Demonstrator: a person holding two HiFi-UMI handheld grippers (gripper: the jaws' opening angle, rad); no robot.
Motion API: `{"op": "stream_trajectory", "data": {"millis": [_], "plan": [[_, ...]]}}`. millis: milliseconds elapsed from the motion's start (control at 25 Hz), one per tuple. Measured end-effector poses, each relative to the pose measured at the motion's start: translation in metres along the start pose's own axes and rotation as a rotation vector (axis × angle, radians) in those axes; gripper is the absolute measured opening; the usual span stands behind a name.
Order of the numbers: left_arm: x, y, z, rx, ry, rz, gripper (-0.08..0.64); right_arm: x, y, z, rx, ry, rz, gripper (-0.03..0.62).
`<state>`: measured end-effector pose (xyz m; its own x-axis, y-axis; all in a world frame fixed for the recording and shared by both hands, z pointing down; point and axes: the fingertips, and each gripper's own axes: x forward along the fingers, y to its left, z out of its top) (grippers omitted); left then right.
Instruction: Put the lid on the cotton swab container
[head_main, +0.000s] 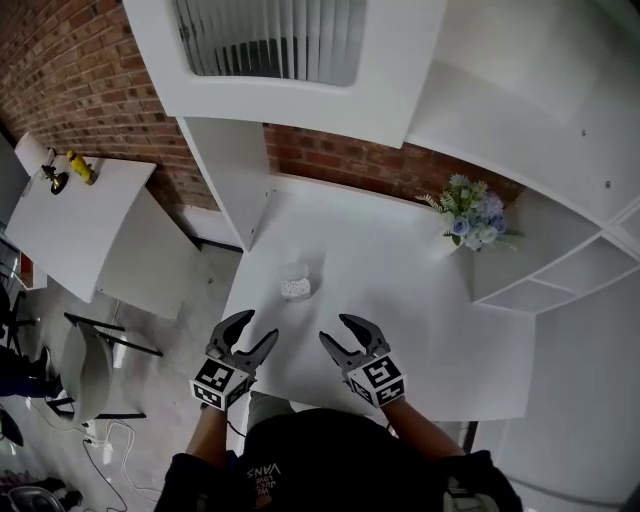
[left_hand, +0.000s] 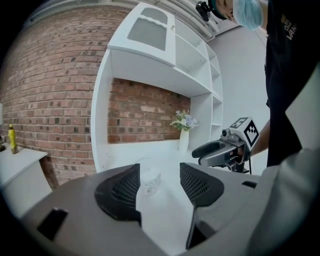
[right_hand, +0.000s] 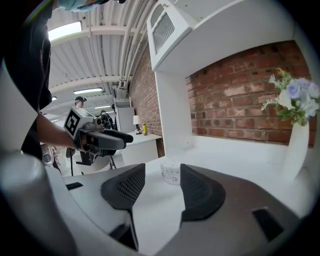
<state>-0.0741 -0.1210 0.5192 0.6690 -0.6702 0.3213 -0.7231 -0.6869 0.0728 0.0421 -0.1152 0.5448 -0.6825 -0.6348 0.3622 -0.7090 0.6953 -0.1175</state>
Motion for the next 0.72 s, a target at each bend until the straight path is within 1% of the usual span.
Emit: {"op": "stream_trajectory", "data": {"millis": [160, 320, 560, 720], "plan": [[0.022, 0.012, -0.002, 0.044, 0.034, -0.115, 0.249, 0.028, -0.008, -0.011, -0.043, 0.032, -0.009, 0.196], [0.039, 0.025, -0.008, 0.082, 0.093, -0.211, 0.261, 0.051, -0.015, -0.020, -0.031, 0.067, -0.047, 0.202], [0.067, 0.044, -0.017, 0.139, 0.149, -0.316, 0.262, 0.083, -0.019, -0.038, -0.007, 0.106, -0.071, 0.206], [0.083, 0.053, -0.023, 0.173, 0.181, -0.366, 0.268, 0.098, -0.025, -0.048, 0.015, 0.123, -0.096, 0.207]]}}
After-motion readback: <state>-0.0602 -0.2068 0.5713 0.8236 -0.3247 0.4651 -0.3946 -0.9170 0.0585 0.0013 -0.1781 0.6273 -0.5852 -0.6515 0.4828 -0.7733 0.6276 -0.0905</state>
